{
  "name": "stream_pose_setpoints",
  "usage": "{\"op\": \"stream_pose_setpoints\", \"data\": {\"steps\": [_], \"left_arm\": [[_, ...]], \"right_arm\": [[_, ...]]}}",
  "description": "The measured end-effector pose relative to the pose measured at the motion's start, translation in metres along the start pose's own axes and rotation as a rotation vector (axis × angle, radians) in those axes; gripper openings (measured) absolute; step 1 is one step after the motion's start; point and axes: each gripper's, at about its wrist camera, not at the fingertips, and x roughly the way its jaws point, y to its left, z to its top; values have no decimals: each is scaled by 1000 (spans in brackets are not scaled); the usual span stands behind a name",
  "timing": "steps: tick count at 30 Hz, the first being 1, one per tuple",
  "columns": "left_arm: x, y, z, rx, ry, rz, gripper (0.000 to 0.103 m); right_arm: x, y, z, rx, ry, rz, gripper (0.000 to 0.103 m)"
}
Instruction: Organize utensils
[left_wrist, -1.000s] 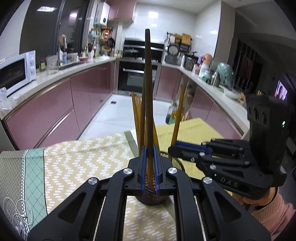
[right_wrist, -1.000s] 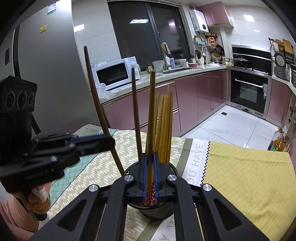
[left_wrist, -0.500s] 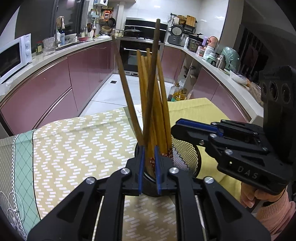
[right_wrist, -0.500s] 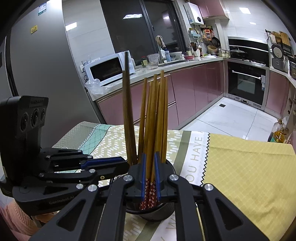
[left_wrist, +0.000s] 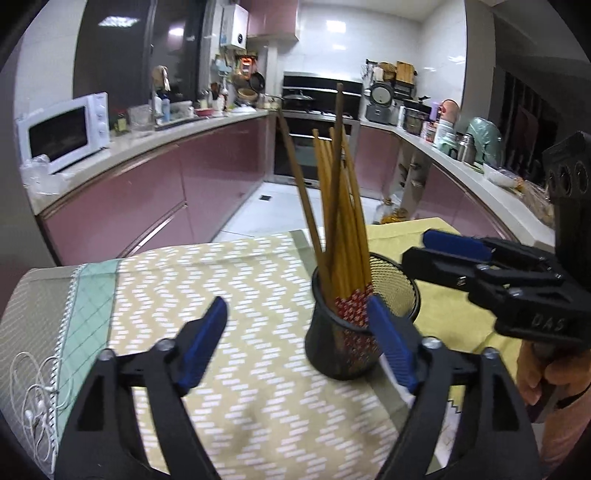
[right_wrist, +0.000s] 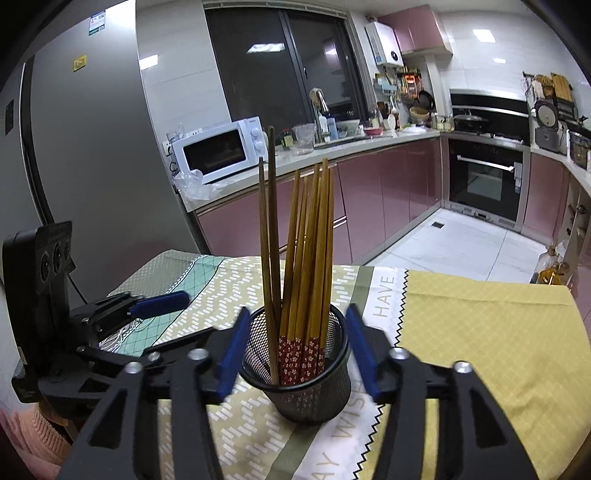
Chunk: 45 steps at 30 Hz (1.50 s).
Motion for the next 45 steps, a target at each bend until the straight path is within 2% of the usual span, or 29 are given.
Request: {"op": "stream_pose_setpoints", "data": {"steps": [1, 3, 4, 7, 9, 16, 20, 27, 45], "left_arm": [[-4, 0, -2, 2, -6, 13, 85], [-12, 1, -7, -4, -26, 42, 96], [-17, 1, -7, -12, -41, 54, 97], [-29, 1, -10, -17, -73, 95, 97], [-37, 5, -11, -26, -96, 124, 97], [-66, 16, -21, -70, -212, 216, 97], [-70, 22, -25, -98, -221, 241, 97], [-78, 25, -32, -103, -243, 298, 97], [-93, 24, -43, -107, -302, 330, 97]], "right_arm": [[-2, 2, -1, -5, -6, -4, 61], [-6, 3, -3, 0, -20, -4, 78], [-8, 4, -4, 5, -26, 1, 82], [-13, 7, -8, 1, -41, -10, 87], [-16, 10, -10, -4, -53, -29, 97], [-30, 21, -23, -26, -119, -88, 97], [-33, 30, -30, -53, -163, -133, 97], [-33, 35, -36, -67, -181, -157, 97], [-36, 43, -40, -81, -226, -164, 97]]}}
